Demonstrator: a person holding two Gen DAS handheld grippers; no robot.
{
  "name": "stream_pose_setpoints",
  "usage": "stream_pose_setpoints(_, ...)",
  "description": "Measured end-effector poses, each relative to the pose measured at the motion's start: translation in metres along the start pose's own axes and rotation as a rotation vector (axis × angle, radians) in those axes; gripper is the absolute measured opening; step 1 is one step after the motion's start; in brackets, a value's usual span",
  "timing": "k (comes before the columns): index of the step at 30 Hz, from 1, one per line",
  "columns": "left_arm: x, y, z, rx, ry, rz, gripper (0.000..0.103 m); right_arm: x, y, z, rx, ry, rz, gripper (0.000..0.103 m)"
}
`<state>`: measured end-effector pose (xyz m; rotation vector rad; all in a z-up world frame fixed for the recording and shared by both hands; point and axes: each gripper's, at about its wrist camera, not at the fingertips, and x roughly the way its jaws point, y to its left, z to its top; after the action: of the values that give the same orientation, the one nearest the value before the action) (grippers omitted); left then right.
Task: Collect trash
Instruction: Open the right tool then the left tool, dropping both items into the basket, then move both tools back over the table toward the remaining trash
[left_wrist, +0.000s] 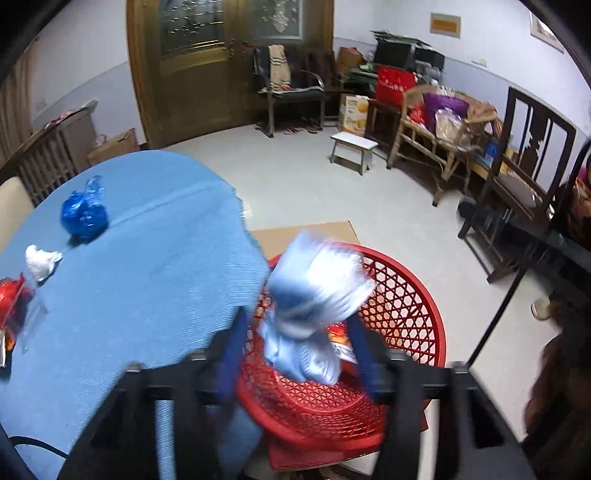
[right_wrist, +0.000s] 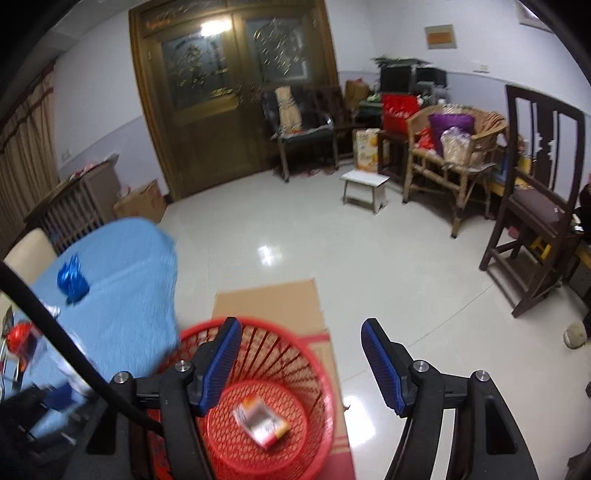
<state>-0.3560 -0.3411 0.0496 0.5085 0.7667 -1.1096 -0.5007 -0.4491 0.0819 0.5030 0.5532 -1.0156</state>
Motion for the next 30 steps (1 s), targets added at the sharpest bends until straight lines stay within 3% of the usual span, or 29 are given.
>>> stream_pose_setpoints(2, 0.007, -0.009, 0.0, 0.032, 0.017, -0.001, 0.081, -0.007, -0.003, 0.011, 0.015, -0.027, -0.01, 0.072)
stream_pose_setpoints(7, 0.011, -0.007, 0.0, 0.04, 0.045, -0.011, 0.081, -0.022, 0.004, 0.023, 0.023, -0.064, 0.011, 0.072)
stream_pose_setpoints(21, -0.079, 0.117, -0.011, -0.286, -0.164, 0.046, 0.082, -0.031, 0.055, 0.009, -0.068, -0.061, 0.11, 0.073)
stream_pose_setpoints(30, -0.113, 0.207, -0.055, -0.461, -0.205, 0.237, 0.082, -0.017, 0.111, -0.001, -0.17, -0.002, 0.207, 0.073)
